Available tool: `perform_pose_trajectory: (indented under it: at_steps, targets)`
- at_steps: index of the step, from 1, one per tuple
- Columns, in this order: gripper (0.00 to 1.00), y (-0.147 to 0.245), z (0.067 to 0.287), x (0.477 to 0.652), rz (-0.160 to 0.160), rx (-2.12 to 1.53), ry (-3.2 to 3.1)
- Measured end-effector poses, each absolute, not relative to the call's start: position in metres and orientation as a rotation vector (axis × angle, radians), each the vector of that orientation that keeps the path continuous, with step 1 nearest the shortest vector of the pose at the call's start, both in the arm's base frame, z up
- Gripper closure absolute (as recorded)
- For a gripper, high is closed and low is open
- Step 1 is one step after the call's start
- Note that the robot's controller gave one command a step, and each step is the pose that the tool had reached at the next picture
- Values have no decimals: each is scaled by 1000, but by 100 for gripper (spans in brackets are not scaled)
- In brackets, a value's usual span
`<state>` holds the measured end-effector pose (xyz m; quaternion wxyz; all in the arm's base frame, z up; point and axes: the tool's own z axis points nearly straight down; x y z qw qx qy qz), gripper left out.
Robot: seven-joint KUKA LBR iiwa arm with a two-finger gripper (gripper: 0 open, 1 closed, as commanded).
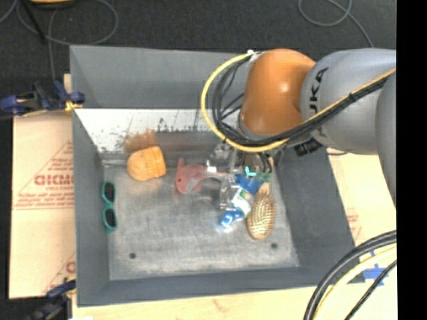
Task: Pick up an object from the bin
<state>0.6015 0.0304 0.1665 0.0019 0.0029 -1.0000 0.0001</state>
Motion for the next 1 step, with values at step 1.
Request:
perform_pose_trajectory:
  at_steps: [1]
  targets:
    - [0, 30, 171, 603, 0, 9, -3146]
